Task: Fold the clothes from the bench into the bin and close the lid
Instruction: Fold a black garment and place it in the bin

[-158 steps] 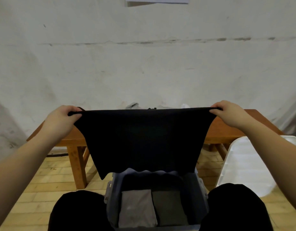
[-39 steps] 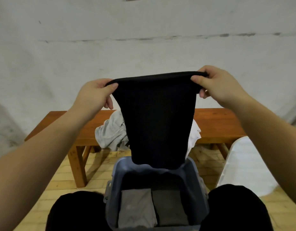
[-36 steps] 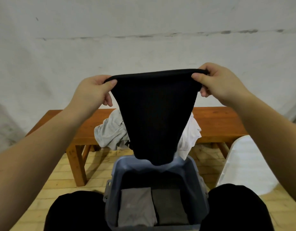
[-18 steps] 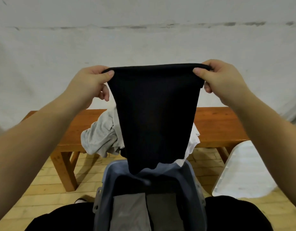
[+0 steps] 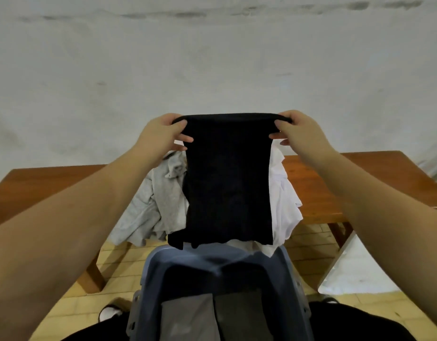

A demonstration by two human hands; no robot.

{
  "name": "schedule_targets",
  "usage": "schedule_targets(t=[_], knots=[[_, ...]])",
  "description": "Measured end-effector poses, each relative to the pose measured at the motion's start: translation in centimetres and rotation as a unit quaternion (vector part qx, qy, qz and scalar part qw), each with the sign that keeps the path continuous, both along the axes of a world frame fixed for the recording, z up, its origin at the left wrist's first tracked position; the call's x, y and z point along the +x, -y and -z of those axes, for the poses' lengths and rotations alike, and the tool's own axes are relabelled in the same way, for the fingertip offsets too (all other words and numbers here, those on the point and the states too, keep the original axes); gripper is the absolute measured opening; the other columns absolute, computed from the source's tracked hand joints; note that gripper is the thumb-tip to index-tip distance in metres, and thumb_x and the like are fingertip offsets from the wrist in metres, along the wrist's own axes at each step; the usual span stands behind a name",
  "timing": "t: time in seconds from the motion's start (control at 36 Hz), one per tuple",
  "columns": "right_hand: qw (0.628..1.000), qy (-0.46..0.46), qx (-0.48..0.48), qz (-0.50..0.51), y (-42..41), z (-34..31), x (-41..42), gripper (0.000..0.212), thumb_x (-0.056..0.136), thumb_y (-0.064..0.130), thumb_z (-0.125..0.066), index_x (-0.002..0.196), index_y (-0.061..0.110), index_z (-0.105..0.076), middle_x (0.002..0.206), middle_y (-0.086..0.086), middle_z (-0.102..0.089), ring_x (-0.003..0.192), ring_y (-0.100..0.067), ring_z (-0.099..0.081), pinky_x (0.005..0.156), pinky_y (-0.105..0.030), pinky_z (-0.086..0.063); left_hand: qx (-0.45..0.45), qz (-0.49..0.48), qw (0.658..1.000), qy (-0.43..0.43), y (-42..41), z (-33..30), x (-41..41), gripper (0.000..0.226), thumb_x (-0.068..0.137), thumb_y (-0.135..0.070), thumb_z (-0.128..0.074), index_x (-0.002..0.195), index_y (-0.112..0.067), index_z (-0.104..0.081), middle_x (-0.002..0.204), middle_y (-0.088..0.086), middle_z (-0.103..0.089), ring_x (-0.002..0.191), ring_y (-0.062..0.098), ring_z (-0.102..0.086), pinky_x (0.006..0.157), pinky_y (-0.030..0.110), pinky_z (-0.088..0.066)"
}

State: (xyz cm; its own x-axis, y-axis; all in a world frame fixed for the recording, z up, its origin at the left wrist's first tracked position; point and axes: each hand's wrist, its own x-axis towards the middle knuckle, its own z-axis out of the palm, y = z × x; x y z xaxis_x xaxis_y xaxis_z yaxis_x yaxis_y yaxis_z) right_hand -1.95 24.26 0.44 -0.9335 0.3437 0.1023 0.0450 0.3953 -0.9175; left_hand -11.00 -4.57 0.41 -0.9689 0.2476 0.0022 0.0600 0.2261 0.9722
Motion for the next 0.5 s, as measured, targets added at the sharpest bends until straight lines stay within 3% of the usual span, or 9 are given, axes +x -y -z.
schedule_targets(t=[0.11, 0.19, 0.39, 0.5], knots=[[1.000, 0.014, -0.024, 0.004, 1.1, 3.8, 4.5, 0.015, 0.096, 0.017, -0.051, 0.101, 0.022, -0.064, 0.099, 0.003, -0.073, 0.086, -0.006, -0.072, 0.073, -0.028, -0.052, -0.023, 0.019, 1.000, 0.006, 1.7, 3.6, 4.1, 0.017, 0.102, -0.014, -0.052, 0.108, -0.016, -0.067, 0.102, 0.013, -0.070, 0.085, 0.015, -0.069, 0.073, 0.035, -0.057], [0.999, 0.039, -0.033, -0.001, 2.2, 7.8, 8.0, 0.017, 0.096, 0.013, -0.053, 0.102, 0.022, -0.066, 0.100, 0.004, -0.072, 0.088, -0.006, -0.071, 0.077, -0.027, -0.052, -0.067, 0.036, 0.997, -0.019, 3.3, 7.4, 7.4, 0.021, 0.101, -0.008, -0.051, 0.108, -0.019, -0.067, 0.098, 0.006, -0.069, 0.087, 0.008, -0.067, 0.070, 0.027, -0.058], [0.998, 0.069, 0.003, 0.000, 4.3, 15.4, 12.6, 0.021, 0.093, 0.008, -0.058, 0.101, 0.026, -0.065, 0.106, 0.013, -0.063, 0.099, 0.001, -0.059, 0.084, -0.017, -0.046, -0.097, 0.048, 0.994, -0.032, 5.4, 15.8, 11.3, 0.031, 0.096, 0.003, -0.054, 0.097, -0.026, -0.064, 0.117, 0.002, -0.055, 0.092, 0.010, -0.062, 0.070, 0.016, -0.055], [0.997, 0.063, 0.034, -0.008, 4.9, 17.1, 13.4, 0.024, 0.093, 0.005, -0.060, 0.096, 0.029, -0.064, 0.113, 0.024, -0.052, 0.102, 0.000, -0.056, 0.083, -0.017, -0.047, -0.114, 0.040, 0.991, -0.052, 6.2, 18.6, 11.6, 0.034, 0.096, -0.002, -0.057, 0.098, -0.035, -0.068, 0.115, -0.020, -0.052, 0.103, 0.005, -0.060, 0.088, 0.032, -0.054]])
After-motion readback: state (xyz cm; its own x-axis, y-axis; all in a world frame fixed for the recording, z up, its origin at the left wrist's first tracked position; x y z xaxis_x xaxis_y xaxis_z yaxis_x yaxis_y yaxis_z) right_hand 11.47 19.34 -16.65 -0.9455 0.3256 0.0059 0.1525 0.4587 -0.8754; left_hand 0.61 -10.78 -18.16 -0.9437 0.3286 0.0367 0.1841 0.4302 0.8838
